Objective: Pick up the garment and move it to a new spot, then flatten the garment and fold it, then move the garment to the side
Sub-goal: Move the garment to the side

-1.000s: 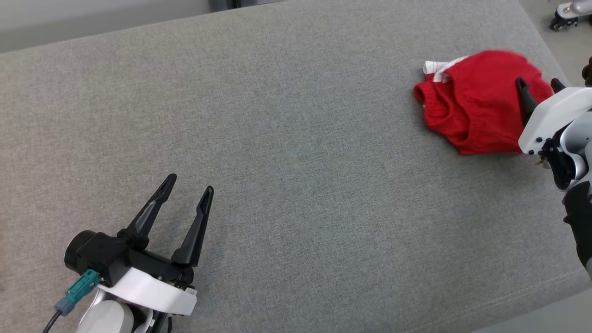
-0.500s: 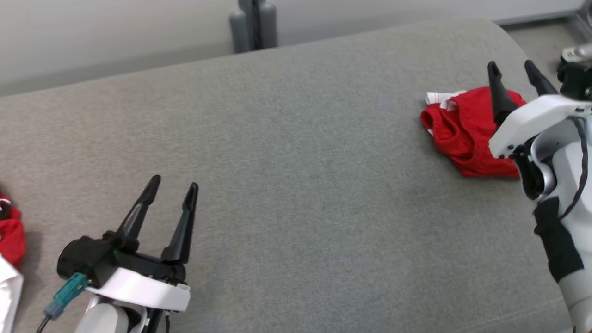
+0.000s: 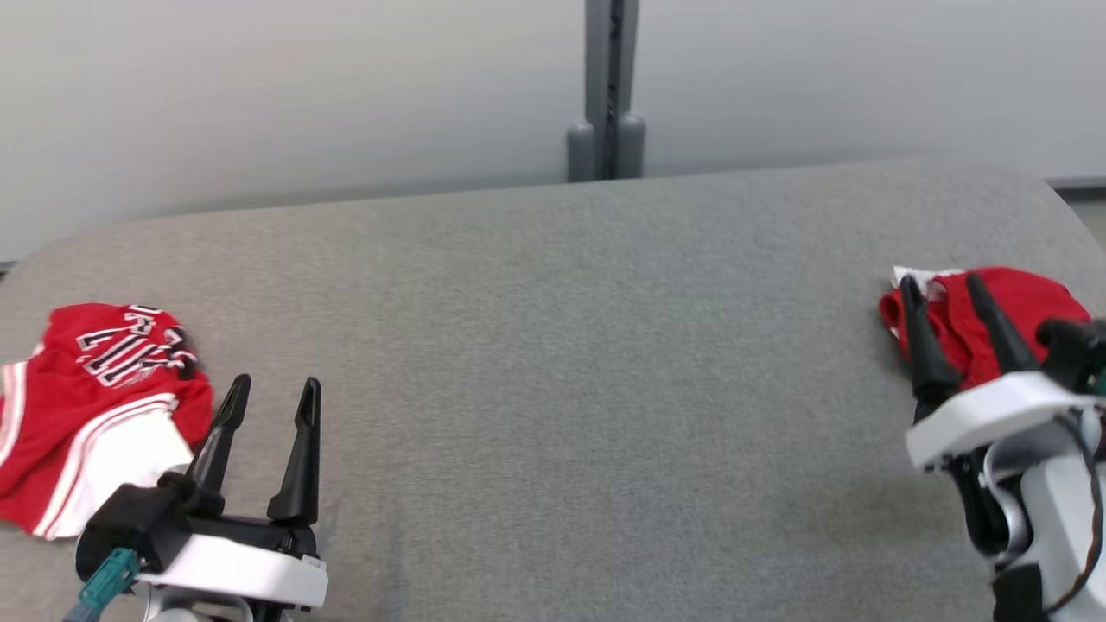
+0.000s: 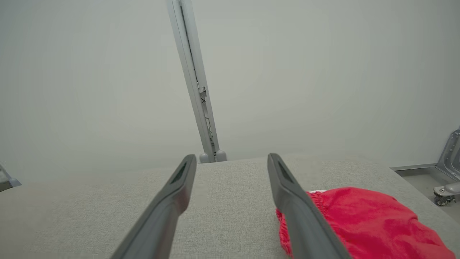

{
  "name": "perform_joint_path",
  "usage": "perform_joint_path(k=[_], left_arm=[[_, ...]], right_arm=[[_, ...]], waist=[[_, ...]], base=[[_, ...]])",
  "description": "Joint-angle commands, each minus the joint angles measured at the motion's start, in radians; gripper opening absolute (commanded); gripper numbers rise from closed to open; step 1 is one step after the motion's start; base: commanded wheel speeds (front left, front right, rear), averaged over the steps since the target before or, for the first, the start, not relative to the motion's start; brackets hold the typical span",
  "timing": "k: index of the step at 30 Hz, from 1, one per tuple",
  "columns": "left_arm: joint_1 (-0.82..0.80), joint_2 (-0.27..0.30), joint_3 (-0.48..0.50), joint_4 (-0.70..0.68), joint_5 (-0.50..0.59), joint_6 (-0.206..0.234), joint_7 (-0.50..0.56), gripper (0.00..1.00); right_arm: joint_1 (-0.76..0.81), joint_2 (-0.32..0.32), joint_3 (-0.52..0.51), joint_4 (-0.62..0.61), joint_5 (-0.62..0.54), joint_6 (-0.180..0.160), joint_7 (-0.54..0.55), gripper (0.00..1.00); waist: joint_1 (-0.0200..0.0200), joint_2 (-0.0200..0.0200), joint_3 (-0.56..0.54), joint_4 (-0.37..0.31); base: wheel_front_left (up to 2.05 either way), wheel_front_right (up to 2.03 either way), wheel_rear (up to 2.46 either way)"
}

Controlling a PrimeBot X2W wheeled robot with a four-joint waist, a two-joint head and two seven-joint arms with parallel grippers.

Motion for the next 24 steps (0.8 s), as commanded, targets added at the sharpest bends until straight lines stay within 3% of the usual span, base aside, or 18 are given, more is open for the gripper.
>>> perform_joint_path(k=[1,14,24], left_arm=[[0.012,0.001,0.009,0.003,0.011,-0.001,0.000,1.00],[0.075,-0.056,0.046,0.018,0.047,-0.001,0.000,1.00],[0.090,-0.077,0.058,0.047,0.070,-0.001,0.000,1.00]], right_arm=[[0.026,0.002,-0.003,-0.018,-0.008,0.000,-0.008,1.00],[0.327,0.070,-0.040,-0.220,-0.097,0.000,-0.083,1.00],[0.397,0.112,-0.051,-0.307,-0.120,0.000,-0.089,1.00]], waist=[[0.0000,-0.0001,-0.033,0.033],[0.0000,-0.0001,-0.072,0.070],[0.0000,-0.0001,-0.063,0.055]], base=[[0.00,0.00,0.00],[0.00,0.00,0.00],[0.00,0.00,0.00]])
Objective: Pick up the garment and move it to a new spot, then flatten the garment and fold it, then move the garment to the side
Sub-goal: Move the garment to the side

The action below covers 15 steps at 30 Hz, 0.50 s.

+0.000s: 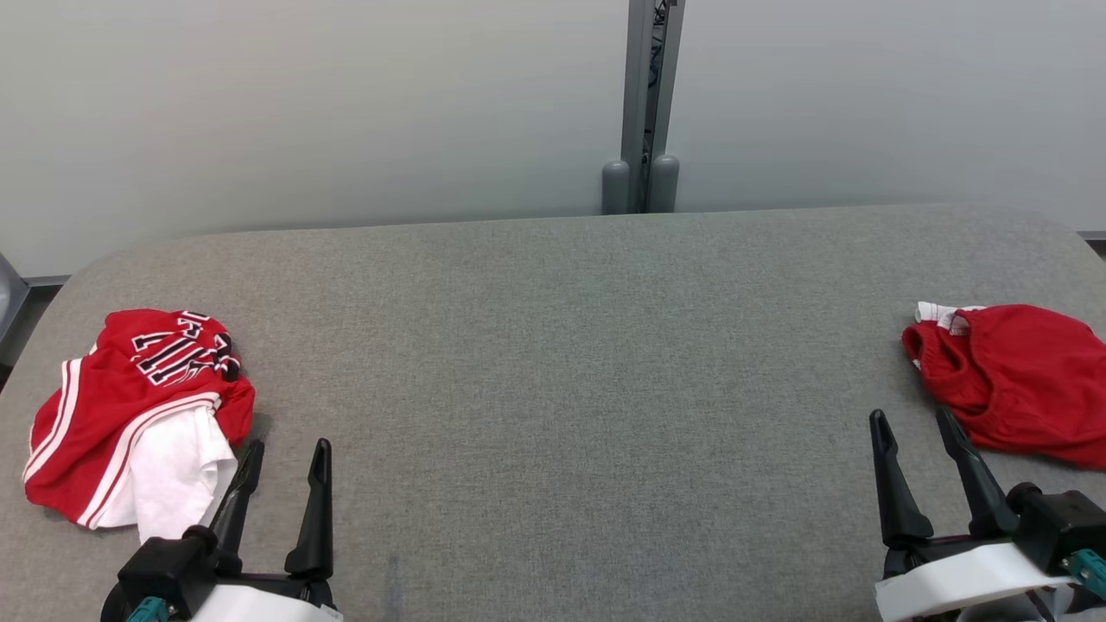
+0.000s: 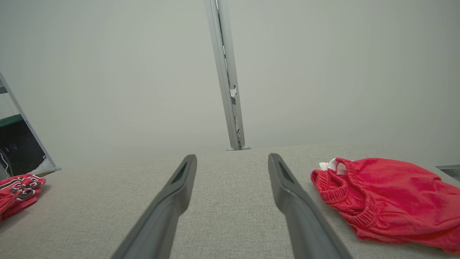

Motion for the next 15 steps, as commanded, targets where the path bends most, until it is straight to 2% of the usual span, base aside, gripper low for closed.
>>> perform_joint_path(k=[1,15], left_arm=[[-0.001,0.000,0.002,0.003,0.013,-0.001,0.000,1.00],[-0.017,0.000,-0.012,0.003,0.016,-0.001,0.000,1.00]], right_arm=[[0.008,-0.001,-0.003,-0.010,-0.009,0.000,-0.006,1.00],[0.010,0.013,-0.003,-0.031,-0.029,0.000,-0.006,1.00]], waist=[[0.0000,0.0000,0.002,-0.003],[0.0000,0.0000,0.005,-0.012]], base=[[0.00,0.00,0.00],[0.00,0.00,0.00]])
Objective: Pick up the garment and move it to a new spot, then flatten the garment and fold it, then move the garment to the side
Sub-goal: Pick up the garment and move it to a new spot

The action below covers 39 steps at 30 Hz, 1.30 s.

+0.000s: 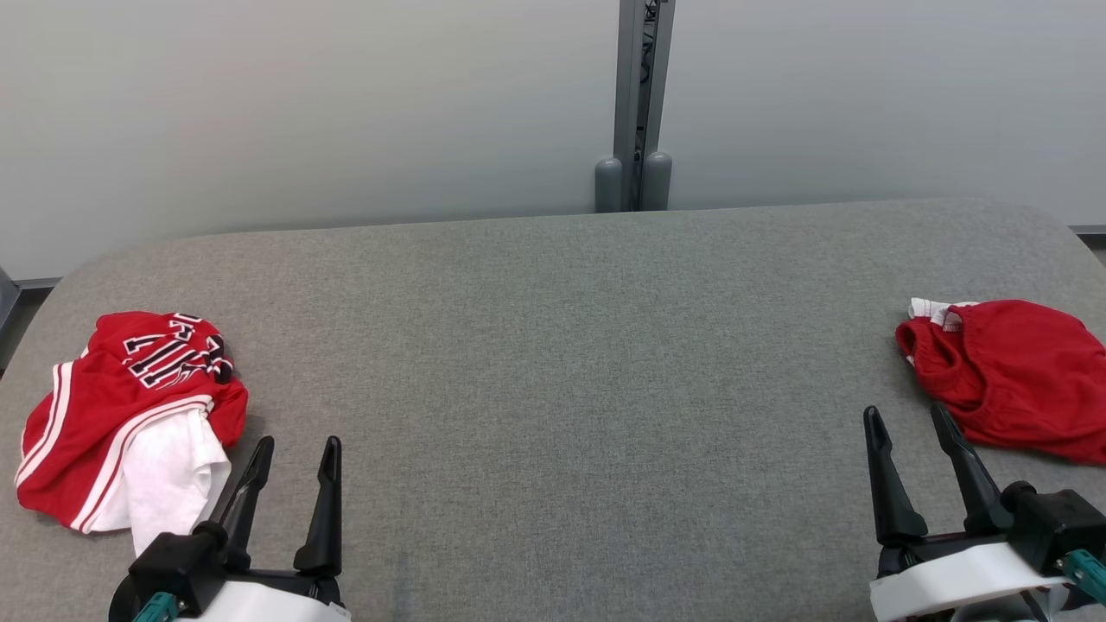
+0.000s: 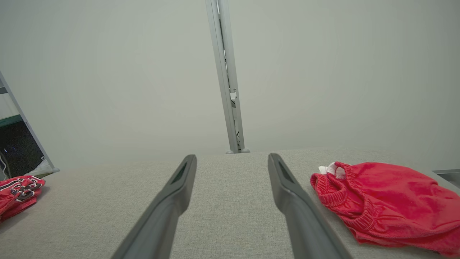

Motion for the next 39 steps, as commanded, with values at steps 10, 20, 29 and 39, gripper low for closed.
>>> perform_joint_path(k=[10,20,29,39], left_arm=[[-0.014,0.003,-0.006,0.005,0.002,-0.001,0.000,1.00],[-0.017,0.011,0.013,0.017,0.009,-0.001,0.000,1.00],[-0.033,0.019,0.018,0.027,0.002,-0.001,0.000,1.00],[-0.036,0.025,0.021,0.035,0.001,-0.001,0.000,1.00]], right_arm=[[0.001,-0.006,-0.002,-0.002,-0.014,0.000,-0.006,1.00],[0.000,-0.001,0.015,0.011,-0.001,0.000,-0.006,1.00],[-0.016,0.004,0.041,0.030,0.006,0.000,-0.005,1.00],[-0.034,0.006,0.061,0.046,0.010,0.000,-0.005,1.00]], waist=[[0.0000,0.0000,-0.002,0.014],[0.0000,0.0000,-0.007,0.129],[0.0000,0.0000,-0.006,0.277],[0.0000,0.0000,-0.003,0.385]], base=[[0.00,0.00,0.00],[0.00,0.00,0.00],[0.00,0.00,0.00],[0.00,0.00,0.00]])
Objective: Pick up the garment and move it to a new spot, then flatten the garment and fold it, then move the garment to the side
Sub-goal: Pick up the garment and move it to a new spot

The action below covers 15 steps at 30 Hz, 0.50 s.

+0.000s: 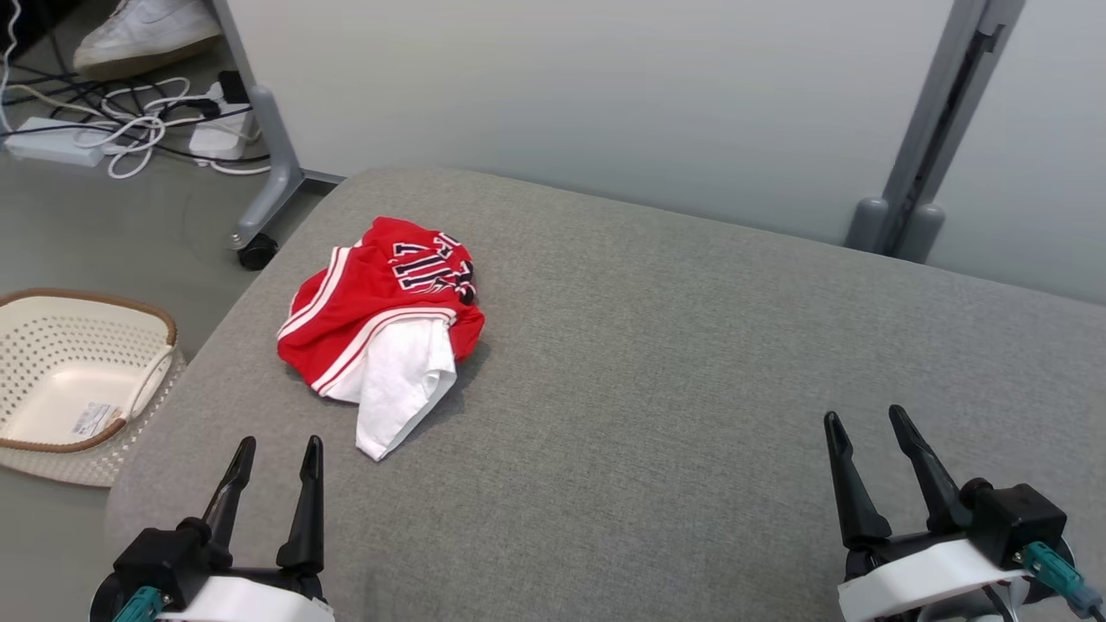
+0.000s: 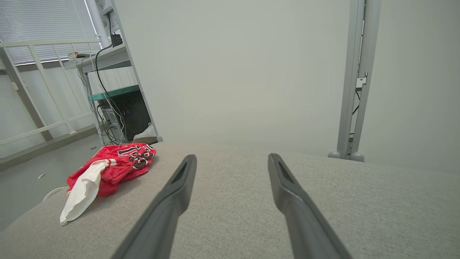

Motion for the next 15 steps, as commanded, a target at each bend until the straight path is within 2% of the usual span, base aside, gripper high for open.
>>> perform_joint_path(k=[1,6,11,15], left_arm=[[-0.019,0.006,0.000,0.000,-0.004,-0.001,0.000,1.00],[-0.024,0.012,0.010,0.007,-0.007,-0.001,0.000,1.00],[-0.050,0.011,0.043,0.028,-0.019,-0.001,0.000,1.00],[-0.125,0.061,0.017,0.063,-0.037,-0.001,0.020,1.00]], right_arm=[[-0.011,-0.003,-0.006,0.003,0.004,0.000,-0.005,1.00],[-0.017,-0.002,0.001,0.007,0.003,0.000,-0.005,1.00],[-0.027,-0.001,0.015,0.010,0.004,0.000,-0.005,1.00],[-0.039,-0.001,0.018,0.009,0.001,0.000,-0.005,1.00]], waist=[[0.0000,0.0000,0.004,0.020],[0.0000,0.0000,0.010,0.028],[0.0000,0.0000,0.019,0.004],[0.0000,0.0000,0.029,-0.028]], base=[[0.00,0.00,0.00],[0.00,0.00,0.00],[0.00,0.00,0.00],[0.00,0.00,0.00]])
